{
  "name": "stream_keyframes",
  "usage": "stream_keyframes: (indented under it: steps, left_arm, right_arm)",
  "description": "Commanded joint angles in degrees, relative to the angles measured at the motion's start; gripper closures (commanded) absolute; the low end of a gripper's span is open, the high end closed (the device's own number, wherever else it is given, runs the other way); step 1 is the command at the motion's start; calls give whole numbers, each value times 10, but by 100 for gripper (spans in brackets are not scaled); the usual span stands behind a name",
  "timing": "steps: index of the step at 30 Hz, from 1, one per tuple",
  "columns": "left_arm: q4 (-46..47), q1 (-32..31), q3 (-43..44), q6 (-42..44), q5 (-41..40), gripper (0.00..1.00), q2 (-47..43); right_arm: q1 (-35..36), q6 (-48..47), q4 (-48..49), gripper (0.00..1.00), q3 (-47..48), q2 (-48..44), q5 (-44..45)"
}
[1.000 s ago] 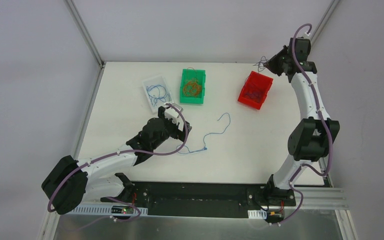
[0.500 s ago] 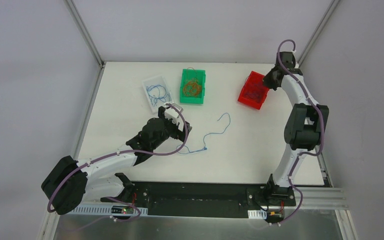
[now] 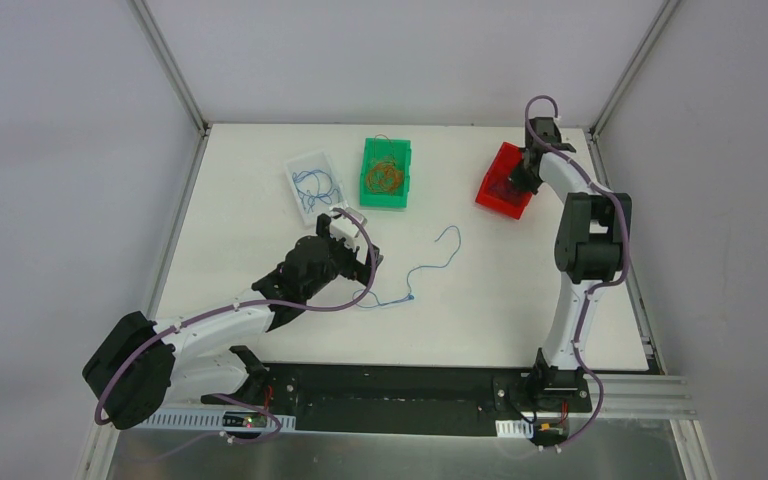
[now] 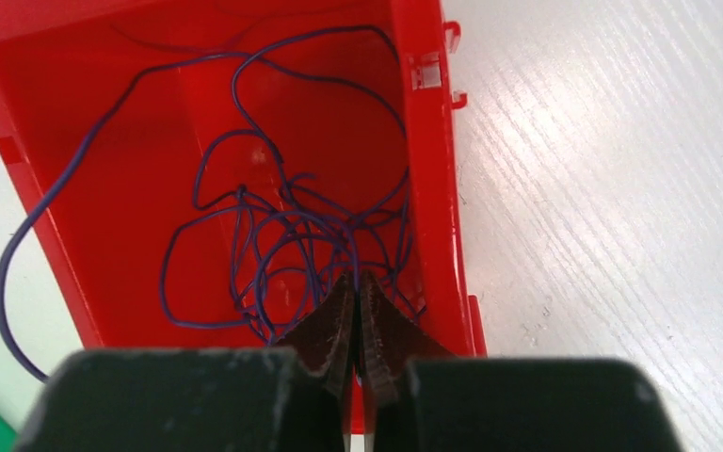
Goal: Untangle the cables
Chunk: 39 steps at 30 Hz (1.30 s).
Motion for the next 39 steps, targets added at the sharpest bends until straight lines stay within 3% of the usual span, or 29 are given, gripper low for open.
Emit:
stream_keyframes:
  steps: [1,9,13,20,24,29,35,39]
  left_arm:
    - [6,4,1,12,9,1,-13]
    - [4,4,1,12,8,1,-16]
    - [-4,4,5,12,5,1,-14]
    - [-9,5,10,-18,-38,1,-14]
    - [-12,4,22,-80,-100,1,0]
    - [-79,5,53,-99,-118,1,8]
    - [-69,5,22,-197,-124,1,-13]
    - [-86,5,-5,-229,-100,1,-38]
  right_arm:
    - [6,-7,-5,95,23,-21,13]
    - [20,-20,-4,80,10,-91,22]
    - [29,-36,-4,54,8,-126,23]
    - [45,-40,11,31,-31,-202,29]
    - [56,-38,34,2,-74,-244,23]
    - [83,-41,76,1,-159,-311,18]
    - [138,-30,150,1,-293,-414,31]
    - [173,-6,269,1,-415,-446,28]
